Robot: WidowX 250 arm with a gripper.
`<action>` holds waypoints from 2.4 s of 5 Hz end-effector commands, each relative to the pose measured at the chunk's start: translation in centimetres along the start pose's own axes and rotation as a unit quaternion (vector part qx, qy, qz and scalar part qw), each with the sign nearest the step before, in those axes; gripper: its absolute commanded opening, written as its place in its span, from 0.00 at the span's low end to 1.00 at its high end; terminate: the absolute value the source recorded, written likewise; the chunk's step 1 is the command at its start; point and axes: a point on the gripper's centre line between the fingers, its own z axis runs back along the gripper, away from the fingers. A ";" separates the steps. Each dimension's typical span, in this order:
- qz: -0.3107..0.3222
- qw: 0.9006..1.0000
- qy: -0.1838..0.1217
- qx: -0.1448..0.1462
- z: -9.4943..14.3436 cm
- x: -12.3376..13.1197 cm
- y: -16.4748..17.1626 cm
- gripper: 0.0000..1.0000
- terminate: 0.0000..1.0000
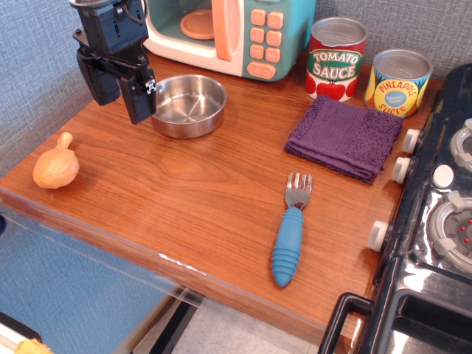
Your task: Move the fork and place to the right of drum stick
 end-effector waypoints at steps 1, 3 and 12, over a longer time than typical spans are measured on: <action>0.000 1.000 0.000 0.000 0.0 0.0 0.0 1.00 0.00; -0.037 0.999 -0.003 -0.016 -0.4 1.0 -9.5 1.00 0.00; 0.106 0.991 0.071 0.026 -9.0 1.8 -18.6 0.00 0.00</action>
